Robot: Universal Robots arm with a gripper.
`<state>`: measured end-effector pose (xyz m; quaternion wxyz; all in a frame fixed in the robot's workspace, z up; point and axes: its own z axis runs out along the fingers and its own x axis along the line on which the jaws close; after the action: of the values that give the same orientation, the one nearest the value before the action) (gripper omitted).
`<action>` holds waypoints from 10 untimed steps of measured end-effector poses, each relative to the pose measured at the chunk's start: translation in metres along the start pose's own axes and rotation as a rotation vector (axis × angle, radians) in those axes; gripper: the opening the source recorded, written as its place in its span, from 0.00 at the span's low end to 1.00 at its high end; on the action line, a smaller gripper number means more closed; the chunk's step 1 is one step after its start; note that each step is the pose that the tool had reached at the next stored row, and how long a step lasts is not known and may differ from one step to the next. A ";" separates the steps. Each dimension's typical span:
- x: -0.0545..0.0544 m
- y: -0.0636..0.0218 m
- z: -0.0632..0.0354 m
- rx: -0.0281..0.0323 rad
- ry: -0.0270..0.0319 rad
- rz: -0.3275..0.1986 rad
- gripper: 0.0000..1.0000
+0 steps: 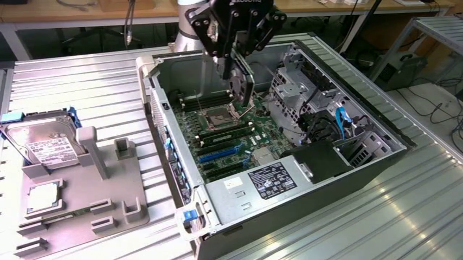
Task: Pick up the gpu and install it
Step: 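Pick up the gpu and move the gpu toward the slot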
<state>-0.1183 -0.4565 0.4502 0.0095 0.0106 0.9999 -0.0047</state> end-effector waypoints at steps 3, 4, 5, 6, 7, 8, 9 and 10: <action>-0.013 0.0003 0.0003 0.0000 0.0000 0.000 0.28; -0.021 0.0005 0.0004 0.0000 0.0000 0.000 0.28; -0.030 0.0006 0.0006 -0.0001 0.0000 0.000 0.28; -0.033 0.0007 0.0006 0.0000 0.0000 -0.001 0.28; -0.037 0.0008 0.0007 -0.0001 0.0000 -0.005 0.28; -0.040 0.0008 0.0008 -0.0002 0.0000 -0.012 0.28; -0.043 0.0009 0.0008 -0.0004 0.0001 -0.019 0.28; -0.048 0.0010 0.0009 -0.0005 0.0001 -0.027 0.28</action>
<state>-0.0699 -0.4564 0.4502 0.0094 -0.0030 0.9999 -0.0046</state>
